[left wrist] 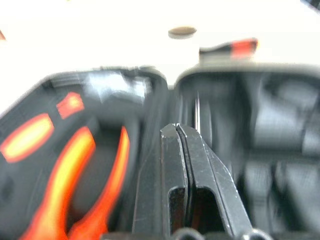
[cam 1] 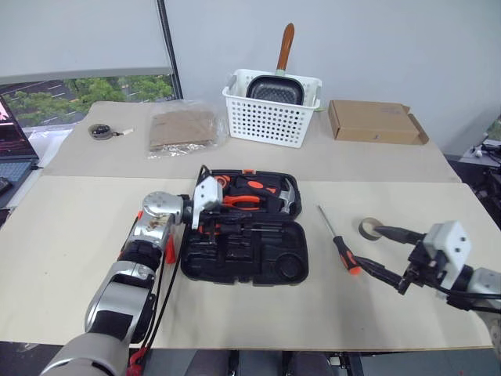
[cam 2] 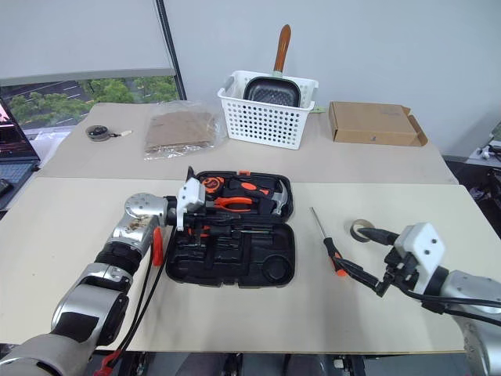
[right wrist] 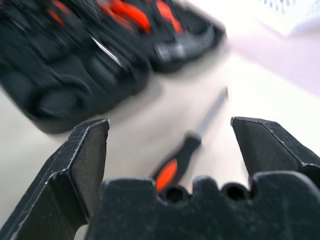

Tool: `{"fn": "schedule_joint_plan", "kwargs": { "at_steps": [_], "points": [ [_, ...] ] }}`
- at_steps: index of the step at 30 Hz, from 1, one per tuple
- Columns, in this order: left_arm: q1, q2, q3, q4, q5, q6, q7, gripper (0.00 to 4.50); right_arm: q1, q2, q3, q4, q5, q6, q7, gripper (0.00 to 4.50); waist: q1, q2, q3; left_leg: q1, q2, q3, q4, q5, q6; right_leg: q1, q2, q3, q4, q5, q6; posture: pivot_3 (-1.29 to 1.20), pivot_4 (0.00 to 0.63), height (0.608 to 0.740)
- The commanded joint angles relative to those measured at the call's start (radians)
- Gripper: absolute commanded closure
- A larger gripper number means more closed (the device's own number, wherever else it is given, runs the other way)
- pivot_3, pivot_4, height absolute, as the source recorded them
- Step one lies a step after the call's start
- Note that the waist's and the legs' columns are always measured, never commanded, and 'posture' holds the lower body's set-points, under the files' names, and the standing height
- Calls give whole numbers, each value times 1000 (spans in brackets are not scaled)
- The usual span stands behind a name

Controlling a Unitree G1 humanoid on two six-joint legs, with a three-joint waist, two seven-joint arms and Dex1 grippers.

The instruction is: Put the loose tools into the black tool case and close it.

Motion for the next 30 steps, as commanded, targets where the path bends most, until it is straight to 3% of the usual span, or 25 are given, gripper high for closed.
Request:
{"fn": "schedule_joint_plan", "kwargs": {
  "at_steps": [1, 10, 12, 21, 30],
  "points": [
    [51, 114, 48, -301, -157, 227, -84, 3697, -72, 4, 88, -22, -103, 107, -143, 0, -16, 1, 0, -1, 0, 1, 0, 0, 0, -2, 1, 1, 1, 1, -3, 0, 150, 700],
    [200, 325, 53, -641, -233, 462, -98, 511, -225, 53, 206, 8, -129, 347, -257, 0, -20, 2, -1, -4, 0, 4, -1, 0, 0, -7, 1, 4, 0, -2, 3, 0, 150, 700],
    [230, 355, 51, -682, -228, 474, -90, 0, -236, 50, 227, 6, -127, 374, -252, 537, -19, 2, -1, -3, 0, 4, -1, 1, 0, -7, 1, 4, 0, -2, 3, 0, 150, 700],
    [342, 395, 101, -815, -253, 515, 6, 0, -273, 32, 252, 14, -122, 422, -233, 3530, -17, 2, -1, -3, -1, 4, -2, 1, 0, -7, 1, 5, 0, -2, 2, 0, 150, 700],
    [520, 433, 275, -931, -331, 586, 144, 0, -487, 13, 204, 126, -127, 371, -219, 3527, -26, 2, -1, -3, 0, 6, -2, 1, -1, -9, 1, 7, 0, -2, 2, 0, 150, 700]
  ]
}}
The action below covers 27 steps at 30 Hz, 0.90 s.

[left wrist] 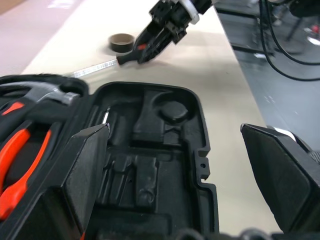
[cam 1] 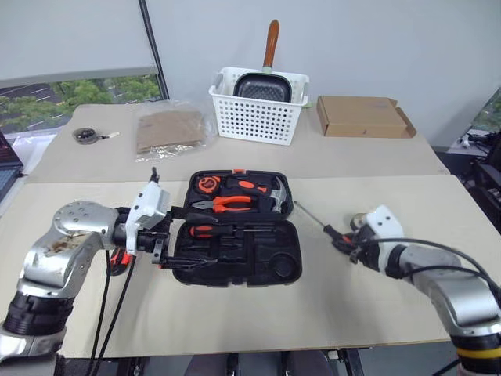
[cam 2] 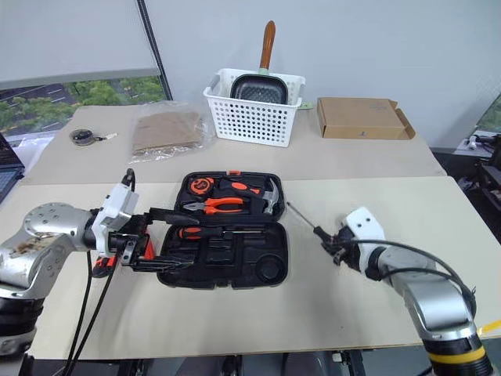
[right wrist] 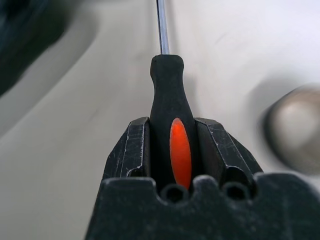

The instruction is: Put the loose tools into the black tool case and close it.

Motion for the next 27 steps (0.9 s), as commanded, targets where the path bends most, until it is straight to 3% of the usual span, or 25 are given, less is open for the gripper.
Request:
{"fn": "schedule_joint_plan", "kwargs": {
  "at_steps": [1, 7, 12, 19, 25, 27],
  "points": [
    [62, 35, 112, -71, -46, 29, 57, 0, -89, -36, -41, 28, 6, -75, 53, 3527, 1, 0, 0, 0, 0, 0, 0, 0, 0, 0, 0, 0, 0, 0, 0, 0, 150, 700],
    [254, 72, 282, -135, -79, 71, 119, 0, -180, -102, 103, 84, 9, -365, 401, 3527, 0, 0, 0, 0, 0, 0, -2, 0, 0, 0, 0, 0, -1, -1, -2, 0, 150, 700],
    [381, 51, 379, -206, -122, 92, 171, 0, -316, -14, 274, 227, -58, -550, 566, 3527, -2, 0, 1, 1, 1, 0, -2, 0, 0, -1, 0, 0, -1, -1, -2, 0, 150, 700],
    [475, 50, 445, -285, -163, 105, 218, 0, -419, 62, 388, 407, -149, -673, 668, 3527, 6, -1, 1, 4, 0, 0, -2, -4, -9, -1, -1, -1, 0, -1, -3, 0, 150, 700],
    [516, 49, 465, -321, -183, 109, 246, 0, -467, 125, 409, 513, -190, -756, 688, 3527, 0, -1, 1, 4, 0, 0, -2, -3, -10, -2, 0, -1, 0, -1, -5, 0, 150, 700],
    [517, 49, 467, -324, -188, 109, 253, 0, -474, 142, 409, 525, -193, -760, 697, 2514, 0, -1, 1, 5, 0, 0, -3, -3, -11, -2, 1, -1, 1, -1, -6, 0, 150, 700]
  ]
}}
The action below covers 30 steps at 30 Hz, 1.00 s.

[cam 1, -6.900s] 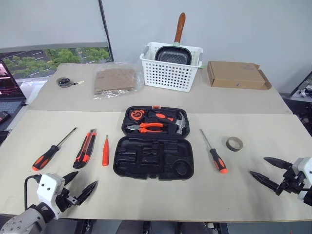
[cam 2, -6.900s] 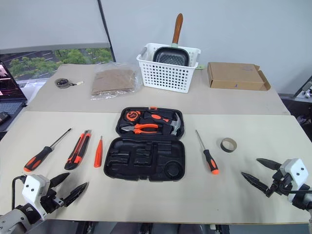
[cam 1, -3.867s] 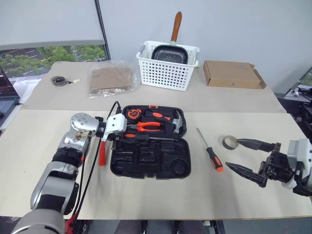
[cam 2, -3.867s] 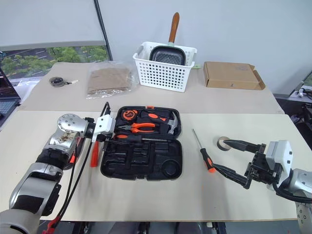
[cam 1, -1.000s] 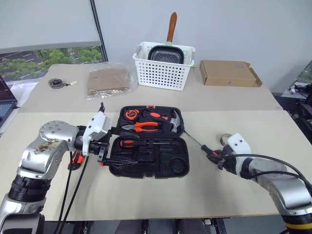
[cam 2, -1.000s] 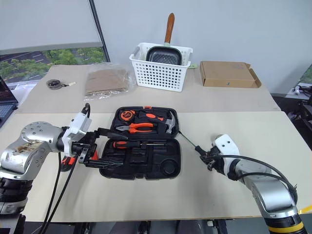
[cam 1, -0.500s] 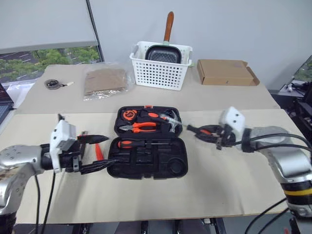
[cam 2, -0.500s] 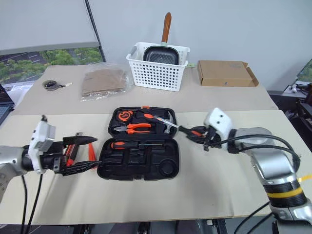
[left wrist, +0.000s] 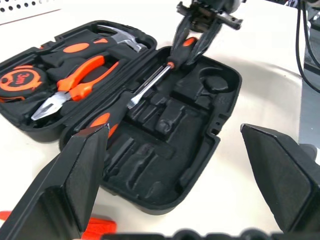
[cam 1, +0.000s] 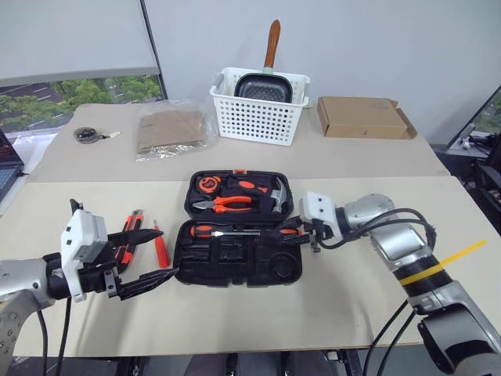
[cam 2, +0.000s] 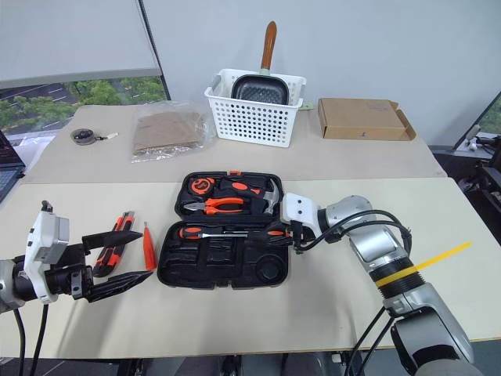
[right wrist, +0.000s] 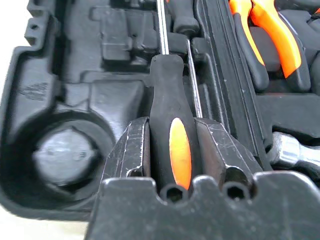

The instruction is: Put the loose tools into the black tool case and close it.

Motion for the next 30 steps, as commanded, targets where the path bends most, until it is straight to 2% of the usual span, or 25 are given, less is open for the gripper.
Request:
{"fn": "schedule_joint_plan", "kwargs": {
  "at_steps": [1, 7, 8, 12, 15, 17, 20, 25, 26, 30],
  "points": [
    [4, 6, 33, -31, -28, -4, 14, 0, -31, 21, -6, 1, -3, -34, 23, 2309, 0, 0, 0, 0, 0, 0, 0, 0, 0, 0, 0, 0, 0, 0, 0, 0, 150, 700],
    [-3, 14, 21, -14, -20, -18, 15, 0, -26, 39, -22, -6, -3, -34, 33, 244, 1, 0, 0, 0, 0, 0, 0, 0, -1, 0, 0, 0, 0, 0, 0, 0, 150, 700],
    [-6, 15, 19, -11, -19, -20, 15, 0, -25, 41, -31, -9, 3, -29, 27, 43, 1, 0, 0, 1, 0, 0, 0, 0, -1, 0, 0, 0, 0, 0, 0, 0, 150, 700],
    [-22, 16, 6, 2, -16, -27, 11, 0, -32, 67, -86, -27, 44, 11, -21, 43, 1, 0, 0, 1, 0, 0, 0, 0, -2, 0, 0, 0, 1, 0, 0, 0, 150, 700],
    [-35, 17, -6, 12, -11, -30, 7, 0, -26, 110, -115, -44, 79, 24, -51, 761, 0, 0, 0, 1, 1, 0, -1, 1, -2, 0, 1, 0, 1, 0, 0, 0, 150, 700],
    [-44, 18, -14, 23, -5, -34, 2, 0, -5, 130, -112, -50, 88, 18, -49, 1580, -1, 0, 0, 1, 1, 0, -1, 1, -2, 0, 1, 0, 1, 0, 0, 0, 150, 700],
    [-53, 21, -22, 36, 1, -39, -8, 0, 15, 161, -107, -37, 91, 0, -53, 2474, -1, 0, 0, 1, 1, 0, -1, 1, -2, 0, 1, 0, 0, 0, -1, 0, 150, 700],
    [-62, 25, -27, 53, 7, -46, -19, 0, 24, 187, -91, 22, 56, -50, -60, 4287, -1, 0, 0, 1, 0, 0, -1, 1, -2, 0, 1, 0, 0, 0, -1, 0, 150, 700],
    [-61, 26, -27, 53, 8, -48, -20, 0, 27, 183, -76, 37, 34, -64, -60, 4485, -1, 1, 0, 1, 0, 0, -1, 1, -2, 0, 1, 0, 0, 0, -1, 0, 150, 700],
    [-51, 26, -22, 55, 14, -52, -21, 0, 40, 153, 0, 75, -71, -77, -59, 4485, -1, 1, 0, 2, 0, 0, -1, 1, -2, 0, 1, 0, 1, 0, -1, 0, 150, 700]
  ]
}}
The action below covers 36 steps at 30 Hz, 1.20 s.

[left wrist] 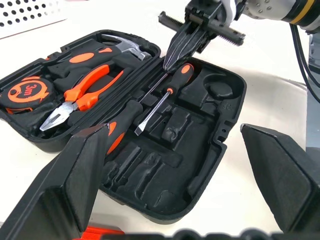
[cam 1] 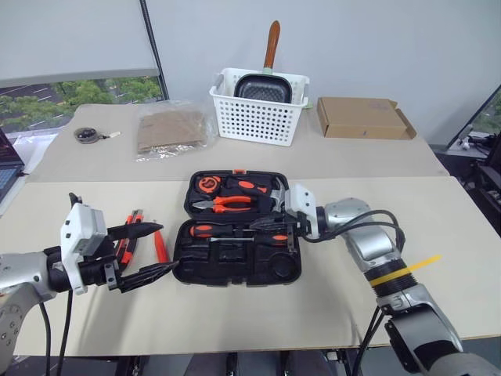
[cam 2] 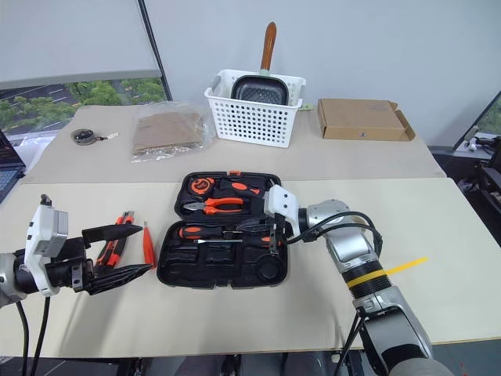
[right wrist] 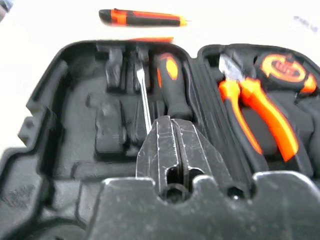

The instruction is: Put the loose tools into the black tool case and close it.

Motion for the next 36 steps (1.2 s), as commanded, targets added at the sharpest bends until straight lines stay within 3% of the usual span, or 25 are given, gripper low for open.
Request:
{"fn": "schedule_joint_plan", "kwargs": {
  "at_steps": [1, 14, 23, 31, 36],
  "points": [
    [8, 12, 10, 0, 10, -24, -4, 0, 10, -34, 62, 21, -100, -22, -3, 4485, -1, 1, 0, 0, 0, 0, 0, 0, 0, 0, 0, 0, 0, 0, 0, 0, 150, 700],
    [131, -55, 51, -25, 35, -51, 47, 0, 3, -55, 53, -43, -84, 46, 9, 4485, 5, 1, 0, 4, 1, 0, -1, 0, -2, 1, -1, 1, 1, -1, -2, 0, 150, 700],
    [123, -63, 44, -50, 9, -38, 69, 0, 3, -35, 108, 3, -144, 28, -34, 4485, 2, 0, -1, 4, 1, 0, -1, -1, -2, 1, -2, 1, 0, -1, -2, 0, 150, 700],
    [96, -50, 21, -37, 7, -38, 61, 0, -1, 16, 100, -1, -153, 50, -106, 4485, -3, 0, -1, 6, 8, 2, -1, 0, -5, 1, -1, -1, 1, -3, -5, 0, 150, 700],
    [75, -44, 7, -27, 10, -36, 58, 0, -23, 35, 53, 3, -120, 75, -148, 4485, -2, 0, -1, 6, 16, 4, -1, 0, -10, 0, 9, -1, 1, -3, -7, 0, 150, 700]
  ]
}}
